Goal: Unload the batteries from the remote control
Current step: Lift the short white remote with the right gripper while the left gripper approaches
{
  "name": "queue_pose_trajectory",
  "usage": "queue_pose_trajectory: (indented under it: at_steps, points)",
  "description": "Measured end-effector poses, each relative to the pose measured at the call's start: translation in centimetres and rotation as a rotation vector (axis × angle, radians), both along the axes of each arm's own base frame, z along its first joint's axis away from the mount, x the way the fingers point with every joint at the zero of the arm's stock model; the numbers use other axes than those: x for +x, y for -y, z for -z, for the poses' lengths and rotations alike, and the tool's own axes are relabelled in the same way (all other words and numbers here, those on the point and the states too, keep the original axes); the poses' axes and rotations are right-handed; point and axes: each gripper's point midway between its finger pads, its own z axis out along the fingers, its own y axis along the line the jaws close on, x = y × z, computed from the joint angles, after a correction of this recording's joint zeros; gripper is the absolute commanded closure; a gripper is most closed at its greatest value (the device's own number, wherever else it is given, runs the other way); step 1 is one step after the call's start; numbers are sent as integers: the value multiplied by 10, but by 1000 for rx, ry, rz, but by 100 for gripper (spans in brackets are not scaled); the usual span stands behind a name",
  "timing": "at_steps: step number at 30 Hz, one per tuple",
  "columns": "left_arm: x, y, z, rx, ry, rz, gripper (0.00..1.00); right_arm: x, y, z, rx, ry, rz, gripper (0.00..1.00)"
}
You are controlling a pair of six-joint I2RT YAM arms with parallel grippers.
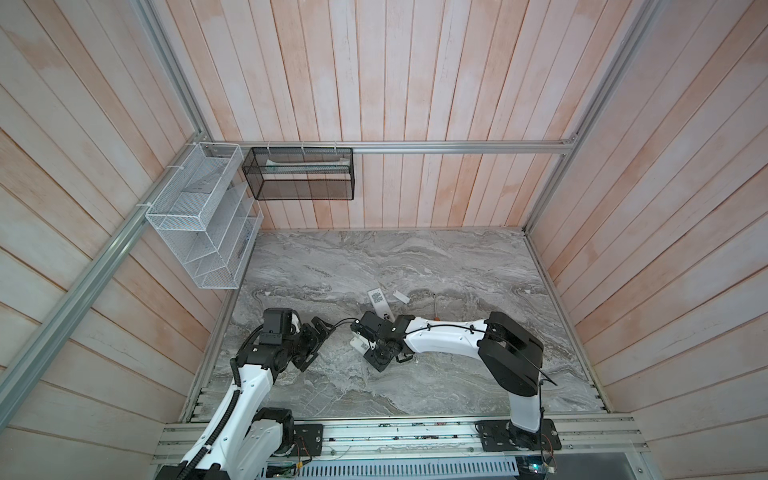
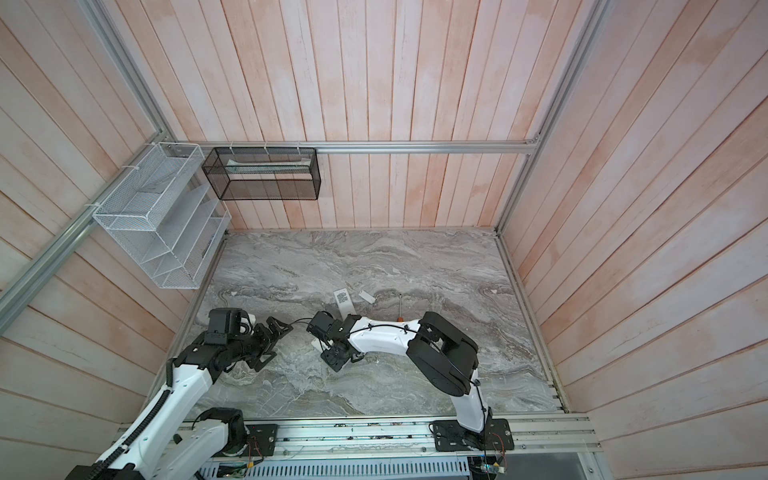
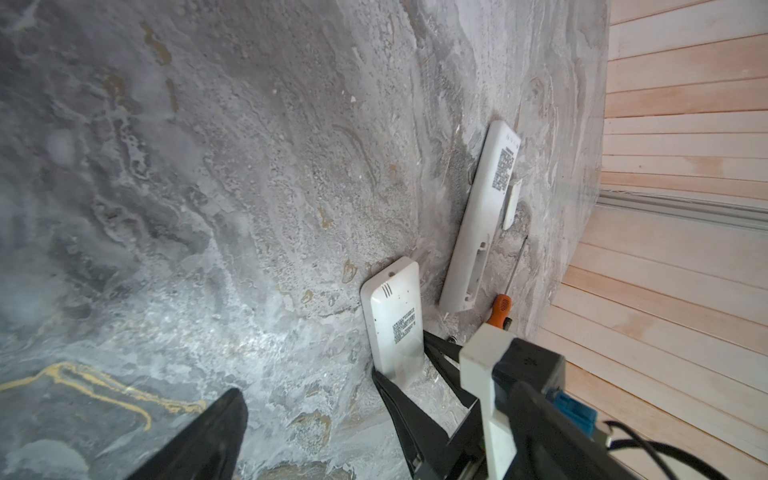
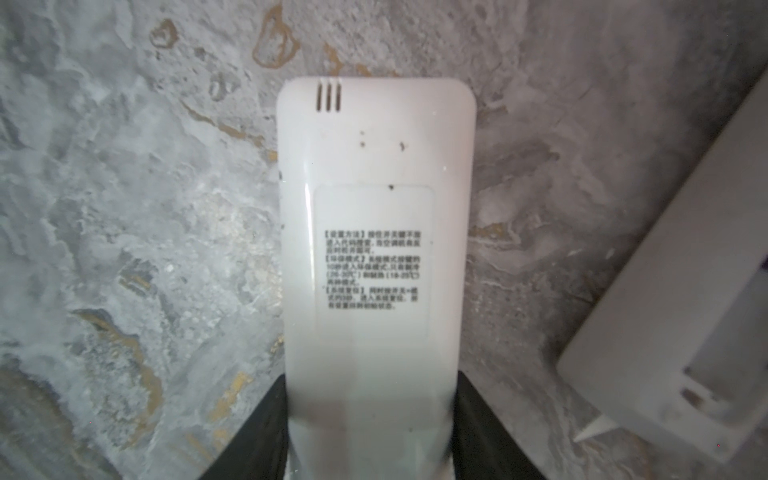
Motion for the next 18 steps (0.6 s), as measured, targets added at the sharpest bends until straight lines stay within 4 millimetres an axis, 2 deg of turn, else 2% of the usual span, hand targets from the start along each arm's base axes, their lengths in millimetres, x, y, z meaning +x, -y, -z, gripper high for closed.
queue_pose_trajectory:
  at_steps: [4, 8, 12, 15, 18]
  points:
    - [8, 5, -7, -17, 36, 29, 0, 8, -2, -18, 54, 14, 18, 52]
    - [17, 15, -18, -67, 90, 70, 0, 24, -3, -55, 164, 40, 58, 53]
    - [31, 31, -44, -165, 205, 131, 0, 39, 0, -97, 292, 56, 99, 54]
    - [40, 44, -64, -238, 284, 181, 0, 45, 8, -118, 370, 42, 124, 55]
    - [41, 60, -71, -282, 311, 242, 0, 45, 16, -130, 425, 17, 139, 55]
